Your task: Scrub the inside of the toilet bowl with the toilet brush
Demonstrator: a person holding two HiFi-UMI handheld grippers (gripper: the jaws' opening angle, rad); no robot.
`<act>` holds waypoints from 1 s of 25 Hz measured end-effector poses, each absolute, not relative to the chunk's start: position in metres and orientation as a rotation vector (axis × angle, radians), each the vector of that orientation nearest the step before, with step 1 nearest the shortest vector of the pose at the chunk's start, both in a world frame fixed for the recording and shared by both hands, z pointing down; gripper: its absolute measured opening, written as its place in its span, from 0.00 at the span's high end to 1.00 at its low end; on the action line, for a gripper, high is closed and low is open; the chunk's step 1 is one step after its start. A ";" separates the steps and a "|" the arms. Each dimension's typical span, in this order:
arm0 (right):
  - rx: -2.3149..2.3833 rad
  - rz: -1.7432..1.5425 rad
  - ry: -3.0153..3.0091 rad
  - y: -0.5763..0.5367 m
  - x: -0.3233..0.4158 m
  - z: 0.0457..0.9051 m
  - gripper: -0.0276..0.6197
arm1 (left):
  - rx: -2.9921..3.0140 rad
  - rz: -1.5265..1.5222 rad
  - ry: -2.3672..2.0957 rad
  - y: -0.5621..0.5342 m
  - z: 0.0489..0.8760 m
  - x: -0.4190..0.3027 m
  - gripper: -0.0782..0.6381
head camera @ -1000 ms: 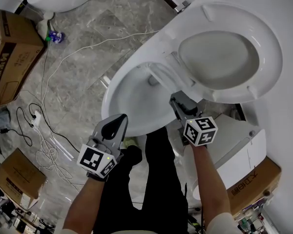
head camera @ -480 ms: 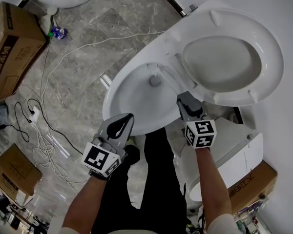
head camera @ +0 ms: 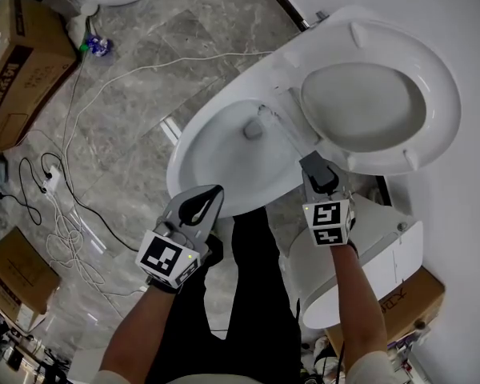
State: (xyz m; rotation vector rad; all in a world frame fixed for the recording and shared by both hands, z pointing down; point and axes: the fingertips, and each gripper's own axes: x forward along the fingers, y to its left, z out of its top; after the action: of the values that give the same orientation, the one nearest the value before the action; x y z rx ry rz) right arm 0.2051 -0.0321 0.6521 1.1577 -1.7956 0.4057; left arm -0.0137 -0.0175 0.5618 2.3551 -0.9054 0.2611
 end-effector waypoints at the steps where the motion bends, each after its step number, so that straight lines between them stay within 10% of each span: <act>1: 1.131 0.375 -1.779 -0.029 0.205 0.653 0.70 | 2.354 0.259 -0.906 -0.016 0.561 -0.014 0.88; 25: 0.572 0.232 -1.466 0.032 0.200 0.643 0.70 | 2.336 0.209 -0.941 0.003 0.538 -0.024 0.88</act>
State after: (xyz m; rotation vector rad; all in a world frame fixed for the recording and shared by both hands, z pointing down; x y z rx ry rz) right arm 0.2001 0.0324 0.6434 0.5716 -1.4661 0.2321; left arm -0.0243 0.0032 0.5378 2.3360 -0.9406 0.2088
